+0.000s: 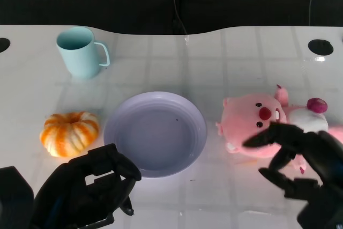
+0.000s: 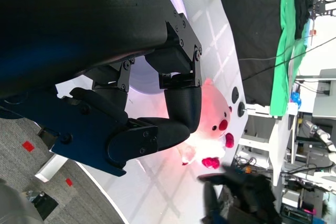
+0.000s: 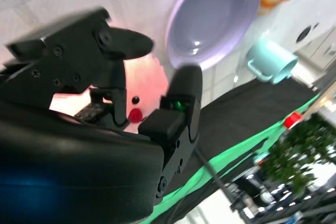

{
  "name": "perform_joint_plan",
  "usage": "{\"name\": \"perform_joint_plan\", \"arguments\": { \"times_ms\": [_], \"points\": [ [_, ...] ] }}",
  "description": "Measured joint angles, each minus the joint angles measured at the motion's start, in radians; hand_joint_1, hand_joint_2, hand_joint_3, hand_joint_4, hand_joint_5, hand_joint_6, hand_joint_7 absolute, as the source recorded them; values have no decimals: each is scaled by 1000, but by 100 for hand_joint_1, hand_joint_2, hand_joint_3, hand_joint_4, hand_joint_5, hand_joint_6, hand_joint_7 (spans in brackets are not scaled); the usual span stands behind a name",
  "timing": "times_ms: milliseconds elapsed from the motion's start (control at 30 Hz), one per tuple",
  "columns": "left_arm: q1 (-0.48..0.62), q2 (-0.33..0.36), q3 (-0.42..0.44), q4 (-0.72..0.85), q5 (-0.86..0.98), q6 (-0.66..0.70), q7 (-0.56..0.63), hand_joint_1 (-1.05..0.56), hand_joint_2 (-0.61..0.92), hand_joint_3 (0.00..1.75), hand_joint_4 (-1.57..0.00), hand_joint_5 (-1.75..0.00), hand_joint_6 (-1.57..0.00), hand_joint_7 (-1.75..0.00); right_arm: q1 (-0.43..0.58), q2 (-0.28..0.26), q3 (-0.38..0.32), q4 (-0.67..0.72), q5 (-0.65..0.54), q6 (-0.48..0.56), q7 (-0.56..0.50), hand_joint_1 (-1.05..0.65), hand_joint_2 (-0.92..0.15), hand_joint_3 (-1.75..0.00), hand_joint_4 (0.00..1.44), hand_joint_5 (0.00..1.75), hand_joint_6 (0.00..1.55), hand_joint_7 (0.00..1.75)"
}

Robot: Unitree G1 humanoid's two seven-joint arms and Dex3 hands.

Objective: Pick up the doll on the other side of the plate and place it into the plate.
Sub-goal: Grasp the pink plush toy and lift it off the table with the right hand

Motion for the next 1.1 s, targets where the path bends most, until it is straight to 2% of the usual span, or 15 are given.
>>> {"name": "perform_joint_plan", "arguments": {
  "times_ms": [133, 233, 400, 567, 733, 833, 1100],
  "points": [
    [-1, 0, 1, 10, 0, -2, 0, -40, 80, 69, -62, -175, -69, -133, -24, 7, 8, -59, -58, 146, 12, -56, -92, -8, 21, 78, 16, 26],
    [-1, 0, 1, 13, 2, -5, 0, -41, 80, 68, -62, -175, -69, -133, -54, 7, 10, -86, -98, 238, 21, -60, -92, -7, 12, 73, 10, 22],
    [-2, 0, 1, 16, 13, -14, 0, -41, 79, 68, -62, -175, -69, -134, -95, -9, 17, -89, -169, 320, 27, -67, -92, -9, 2, 67, 5, 18],
    [-2, 0, 1, 22, 13, -16, 0, -40, 79, 69, -62, -175, -69, -134, -137, -38, 30, -86, -245, 409, 53, -67, -92, -9, 0, 59, 2, 14],
    [-3, 0, 1, 24, 14, -17, 0, -40, 79, 70, -61, -175, -69, -133, -202, -107, 74, -45, -371, 474, 113, -71, -92, -8, 0, 49, 2, 11],
    [-3, 0, 2, 23, 14, -17, 0, -40, 78, 70, -61, -175, -69, -133, -234, -135, 107, 1, -431, 490, 146, -73, -92, -5, 0, 38, 3, 10],
    [-2, 0, 4, 23, 14, -20, 0, -40, 79, 70, -61, -175, -68, -133, -325, -189, 189, 154, -544, 503, 229, -77, -92, -5, 0, 33, 5, 9]
  ]
}}
